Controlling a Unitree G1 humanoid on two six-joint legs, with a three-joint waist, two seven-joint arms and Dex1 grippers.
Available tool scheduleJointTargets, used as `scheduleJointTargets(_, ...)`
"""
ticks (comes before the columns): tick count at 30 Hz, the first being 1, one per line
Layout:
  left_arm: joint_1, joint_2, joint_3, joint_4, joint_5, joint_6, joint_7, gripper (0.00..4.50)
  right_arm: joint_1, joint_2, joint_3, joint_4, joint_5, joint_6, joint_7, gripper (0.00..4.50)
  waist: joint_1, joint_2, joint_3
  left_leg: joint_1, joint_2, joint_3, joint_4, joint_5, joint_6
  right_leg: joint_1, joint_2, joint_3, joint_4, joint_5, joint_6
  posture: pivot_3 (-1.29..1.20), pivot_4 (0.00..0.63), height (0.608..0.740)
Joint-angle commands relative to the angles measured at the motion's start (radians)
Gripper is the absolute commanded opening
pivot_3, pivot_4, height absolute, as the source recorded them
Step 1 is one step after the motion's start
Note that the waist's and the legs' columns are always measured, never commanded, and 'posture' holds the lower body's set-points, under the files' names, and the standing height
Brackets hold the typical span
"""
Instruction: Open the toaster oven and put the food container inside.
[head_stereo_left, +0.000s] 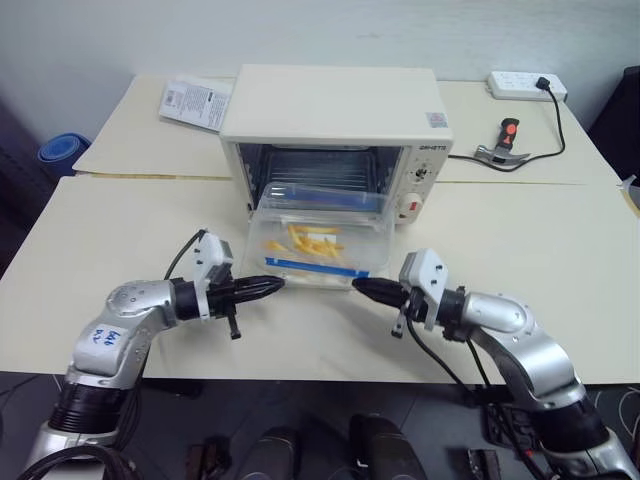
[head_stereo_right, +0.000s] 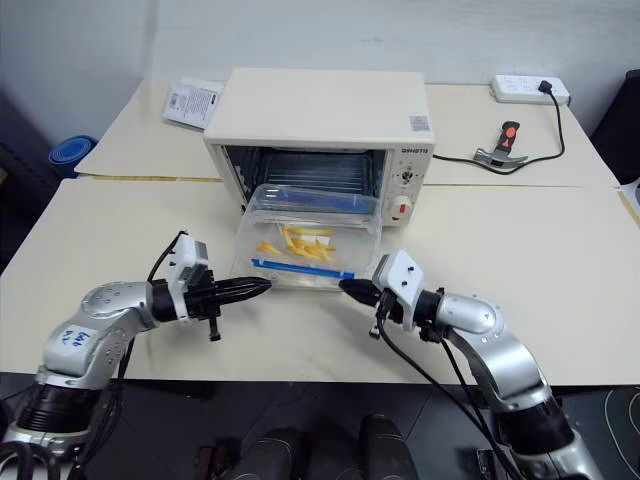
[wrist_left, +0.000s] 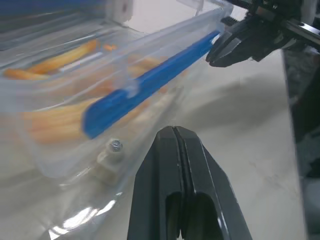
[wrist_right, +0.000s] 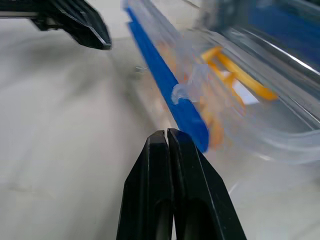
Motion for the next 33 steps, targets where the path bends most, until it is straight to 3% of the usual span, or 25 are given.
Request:
scheduleJointTargets(1,-0.055,-0.093,0.031,0.048,0.044,-0.030,0.148,0.00,-0.081,0.028,-0.026,0.105,-0.056,-0.087,-0.019,0.08,0.002,0.000,0.000,0.000,0.000,0.000,0.000,0.000,0.000,0.000,0.000,0.000,0.000,0.000,0.000,0.00,0.150,0.740)
scheduleJointTargets(9,-0.211,-0.290,0.047,0.225,0.151,-0.157,0.362,0.00,-0.306,0.198,-0.036,0.420,-0.159,-0.222,-0.136,0.08,-0.003,0.000,0.000,0.000,0.000,0.001,0.002,0.001,-0.002,-0.002,0.000,0.000,0.005,0.000,0.000,0.00,0.150,0.740)
scheduleJointTargets(14,-0.292,-0.332,0.061,0.345,0.205,-0.246,0.426,0.00,-0.390,0.272,-0.048,0.557,-0.207,-0.285,-0.217,0.08,-0.020,0.000,0.000,0.000,-0.001,0.001,0.002,0.001,-0.002,-0.002,0.000,0.000,0.005,0.000,0.000,0.00,0.150,0.740)
scheduleJointTargets(18,-0.302,-0.311,0.076,0.375,0.215,-0.294,0.413,0.00,-0.388,0.281,-0.068,0.559,-0.178,-0.277,-0.200,0.08,-0.027,0.000,0.000,0.000,-0.001,0.001,0.003,0.001,-0.002,-0.003,0.000,0.000,0.006,0.000,0.000,0.00,0.150,0.740)
scheduleJointTargets(21,-0.236,-0.222,0.081,0.297,0.196,-0.298,0.295,0.00,-0.309,0.244,-0.108,0.410,-0.059,-0.211,-0.088,0.08,-0.031,0.000,0.000,0.000,0.000,0.001,0.001,0.001,-0.002,-0.003,0.000,0.000,0.006,0.000,0.000,0.00,0.150,0.740)
scheduleJointTargets(24,-0.142,-0.090,0.172,0.205,0.070,-0.252,0.123,0.58,-0.202,0.140,-0.156,0.271,0.021,-0.160,0.021,0.00,-0.038,0.000,0.000,-0.001,0.000,0.000,0.000,0.001,-0.002,-0.003,0.000,0.000,0.007,0.000,0.000,0.00,0.150,0.740)
scheduleJointTargets(26,-0.096,-0.026,0.230,0.165,-0.025,-0.206,0.028,1.21,-0.155,0.091,-0.189,0.244,0.047,-0.142,0.051,0.00,-0.040,0.000,0.000,-0.002,0.000,0.000,0.000,0.001,-0.002,-0.003,0.000,0.000,0.006,0.000,0.000,0.00,0.150,0.740)
scheduleJointTargets(28,-0.010,0.115,0.286,0.128,-0.096,-0.104,-0.114,1.81,-0.090,0.011,-0.202,0.262,0.041,-0.170,0.138,0.00,-0.039,0.000,0.000,-0.002,0.000,0.000,0.002,0.001,-0.001,-0.003,-0.001,0.000,0.004,0.000,0.000,0.00,0.150,0.740)
scheduleJointTargets(31,0.121,0.314,0.334,0.123,-0.131,-0.031,-0.323,2.76,-0.018,-0.059,-0.178,0.336,-0.006,-0.281,0.249,0.00,-0.044,0.001,0.001,0.002,0.000,0.000,-0.002,0.000,-0.001,0.001,-0.001,0.000,0.002,0.000,-0.001,0.00,0.150,0.740)
scheduleJointTargets(33,0.170,0.371,0.337,0.132,-0.133,-0.065,-0.435,3.39,-0.002,-0.056,-0.144,0.383,-0.033,-0.352,0.289,0.00,-0.044,0.002,0.001,0.003,0.001,0.001,-0.002,0.000,0.000,0.002,0.000,0.000,0.002,-0.001,-0.001,0.00,0.150,0.740)
